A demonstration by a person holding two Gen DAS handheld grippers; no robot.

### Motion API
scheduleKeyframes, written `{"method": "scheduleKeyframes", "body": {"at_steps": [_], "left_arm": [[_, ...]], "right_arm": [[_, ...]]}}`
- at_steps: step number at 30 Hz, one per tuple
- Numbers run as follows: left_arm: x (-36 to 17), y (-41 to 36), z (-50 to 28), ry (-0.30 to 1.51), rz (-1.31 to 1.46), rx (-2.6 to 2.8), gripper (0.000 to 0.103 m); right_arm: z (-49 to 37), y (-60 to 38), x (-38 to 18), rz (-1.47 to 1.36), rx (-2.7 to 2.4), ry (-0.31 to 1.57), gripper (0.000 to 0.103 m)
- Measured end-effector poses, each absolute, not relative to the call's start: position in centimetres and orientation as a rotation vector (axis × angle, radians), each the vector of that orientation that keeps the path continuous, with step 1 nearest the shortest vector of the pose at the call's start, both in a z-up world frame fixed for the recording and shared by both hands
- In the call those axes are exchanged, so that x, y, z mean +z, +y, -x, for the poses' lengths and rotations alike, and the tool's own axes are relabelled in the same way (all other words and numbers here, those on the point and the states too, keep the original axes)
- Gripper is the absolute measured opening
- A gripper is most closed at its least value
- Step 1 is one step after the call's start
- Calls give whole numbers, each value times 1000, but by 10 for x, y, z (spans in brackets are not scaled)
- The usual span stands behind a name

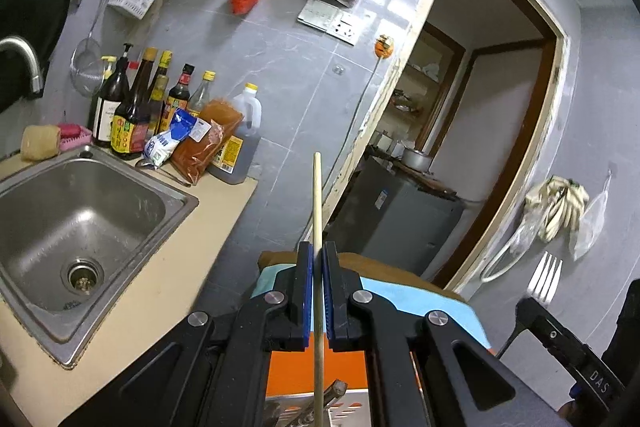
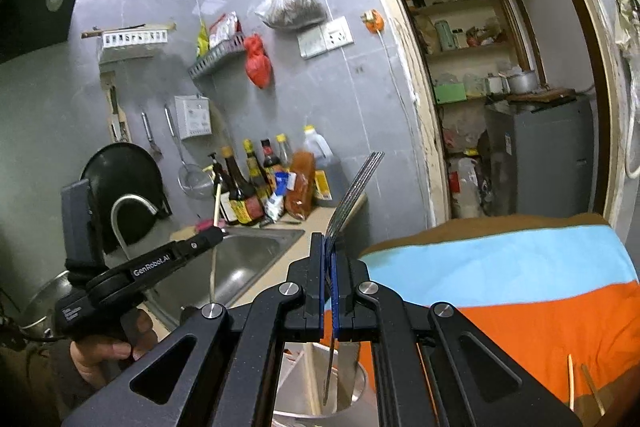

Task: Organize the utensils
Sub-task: 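Lower the fork into the white holder with the right tool while the left drops its chopstick in, then move both open tools back toward the last chopstick and spoon on the cloth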

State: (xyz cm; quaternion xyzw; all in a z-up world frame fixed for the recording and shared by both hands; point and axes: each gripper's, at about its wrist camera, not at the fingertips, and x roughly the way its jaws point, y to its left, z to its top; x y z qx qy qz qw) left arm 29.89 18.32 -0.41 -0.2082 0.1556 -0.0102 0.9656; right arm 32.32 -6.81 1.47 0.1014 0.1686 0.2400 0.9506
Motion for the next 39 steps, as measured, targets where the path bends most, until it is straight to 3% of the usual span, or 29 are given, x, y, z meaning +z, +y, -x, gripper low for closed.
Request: {"method": "scheduleKeyframes", "body": {"at_steps": [12,16,18,20,24,27,29,33,35,39], "left_arm": [[-12,173,-291,344,356,-28,5],[-10,173,-291,394,341,-48,7],[-7,174,-290,405,338,-60,14],[-3,176,-288,403,351,-69,27],[9,177,-281,388,367,-76,41],[23,173,-276,380,353,-81,55],[34,168,-273,369,346,-85,69],[52,154,-266,360,323,-85,86],[58,145,-264,362,301,-62,97],[66,124,-257,350,260,-29,102]], "right_arm": [[-326,-65,-3,-239,517,429,3],[-326,-67,-3,-248,524,450,9],[-324,-67,-1,-251,526,444,16],[-321,-69,4,-256,529,430,21],[-313,-75,22,-242,515,389,30],[-304,-84,39,-226,489,352,42],[-298,-91,49,-213,463,333,52],[-289,-112,67,-198,409,304,68],[-283,-124,73,-189,381,291,82],[-271,-147,84,-153,317,265,88]]}}
